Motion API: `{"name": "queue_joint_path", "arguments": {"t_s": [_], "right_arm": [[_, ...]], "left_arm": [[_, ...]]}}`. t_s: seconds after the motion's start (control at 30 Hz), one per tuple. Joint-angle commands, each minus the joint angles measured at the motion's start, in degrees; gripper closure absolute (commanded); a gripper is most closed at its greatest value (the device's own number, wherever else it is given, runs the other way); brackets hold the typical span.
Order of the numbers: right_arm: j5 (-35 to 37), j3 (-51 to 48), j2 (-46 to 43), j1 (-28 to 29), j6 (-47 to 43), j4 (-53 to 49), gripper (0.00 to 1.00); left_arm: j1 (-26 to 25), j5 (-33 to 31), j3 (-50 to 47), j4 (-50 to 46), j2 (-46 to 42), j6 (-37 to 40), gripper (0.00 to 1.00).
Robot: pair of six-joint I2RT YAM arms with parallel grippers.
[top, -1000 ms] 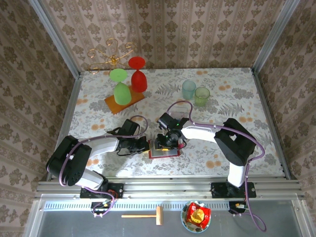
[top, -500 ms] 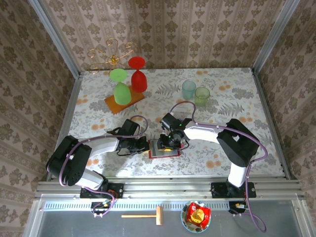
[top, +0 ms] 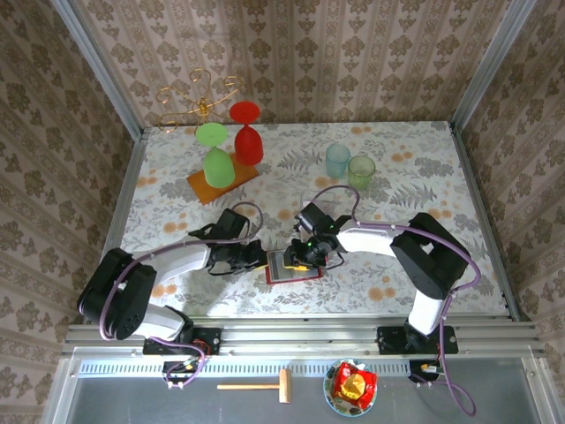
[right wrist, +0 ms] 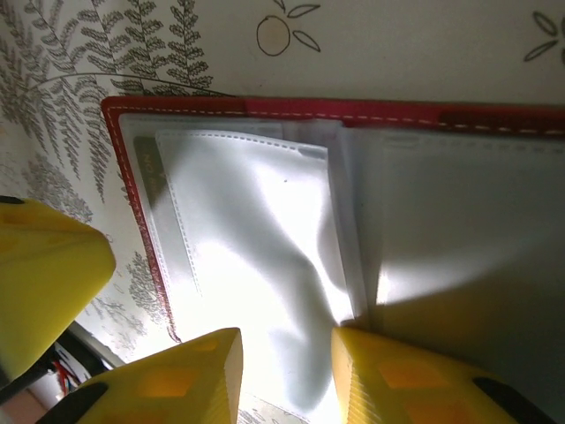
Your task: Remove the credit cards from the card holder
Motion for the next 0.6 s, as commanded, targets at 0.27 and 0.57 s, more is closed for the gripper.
{"name": "queue_joint_path", "arguments": {"t_s": [0.27,0.57], "right_arm": [[-4.2,-6.0,-0.7,-2.8,3.9,9.1,0.68],[-5.7,-8.2,-0.2,-3.7,5.3,12.9,0.68]], "left_arm": [[-1.9,2.4,2.6,5.7,1.3,-3.7,0.74],[-3.1,2.5,2.9,7.3,5.5,-4.7,0.66]]}}
